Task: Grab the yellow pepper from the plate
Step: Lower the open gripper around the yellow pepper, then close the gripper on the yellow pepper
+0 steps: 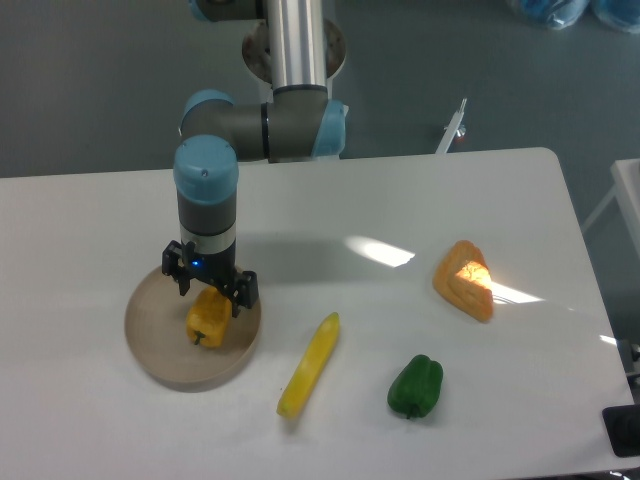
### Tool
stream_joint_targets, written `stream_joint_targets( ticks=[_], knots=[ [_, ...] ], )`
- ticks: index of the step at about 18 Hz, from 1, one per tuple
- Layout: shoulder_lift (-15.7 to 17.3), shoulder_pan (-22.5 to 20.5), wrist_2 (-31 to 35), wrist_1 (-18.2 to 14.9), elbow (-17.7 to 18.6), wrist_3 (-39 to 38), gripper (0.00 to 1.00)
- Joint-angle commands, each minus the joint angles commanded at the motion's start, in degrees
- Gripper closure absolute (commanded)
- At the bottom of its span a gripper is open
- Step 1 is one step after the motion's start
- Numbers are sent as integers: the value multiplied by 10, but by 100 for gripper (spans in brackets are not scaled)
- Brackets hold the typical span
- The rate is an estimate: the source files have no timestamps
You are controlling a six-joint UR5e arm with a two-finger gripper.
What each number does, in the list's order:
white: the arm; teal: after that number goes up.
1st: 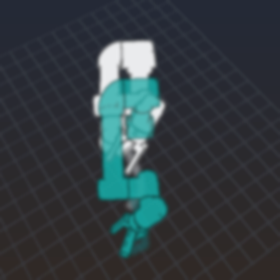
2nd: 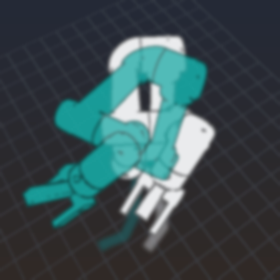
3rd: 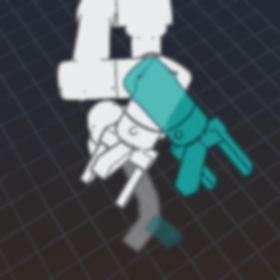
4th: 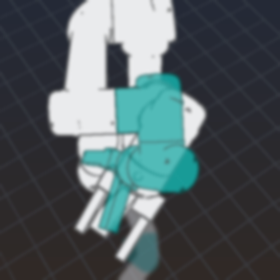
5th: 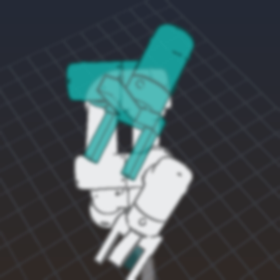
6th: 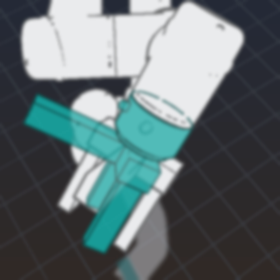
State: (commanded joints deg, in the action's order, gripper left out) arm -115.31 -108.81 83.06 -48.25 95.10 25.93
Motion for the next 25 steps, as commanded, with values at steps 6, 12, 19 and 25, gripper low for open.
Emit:
stream_joint_targets(
  ticks=[6, 12, 19, 25],
  knots=[
    [-11, 2, 4, 2, -2, 1, 3],
    [-11, 2, 4, 2, -3, 5, 56],
    [-10, 2, 4, 1, -8, 8, 60],
    [-3, -3, 5, -3, -33, 13, 60]
  ],
)
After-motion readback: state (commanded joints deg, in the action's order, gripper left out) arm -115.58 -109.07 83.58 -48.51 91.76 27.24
